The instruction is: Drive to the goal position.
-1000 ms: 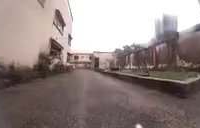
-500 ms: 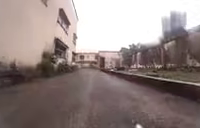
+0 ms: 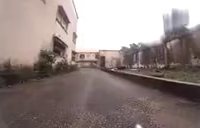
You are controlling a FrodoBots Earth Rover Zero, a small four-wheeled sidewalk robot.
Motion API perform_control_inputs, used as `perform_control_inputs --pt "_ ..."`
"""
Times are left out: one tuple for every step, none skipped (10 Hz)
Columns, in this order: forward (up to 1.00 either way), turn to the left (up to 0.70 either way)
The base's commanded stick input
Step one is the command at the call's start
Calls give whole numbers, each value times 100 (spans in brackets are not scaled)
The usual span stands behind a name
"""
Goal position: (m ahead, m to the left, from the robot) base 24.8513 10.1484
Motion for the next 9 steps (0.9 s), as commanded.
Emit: perform_control_inputs --pt "70 -11" --pt "70 15" --pt "70 -3" --pt "70 -8" --pt "70 16" --pt "70 18" --pt "70 18" --pt "70 18" --pt "70 18"
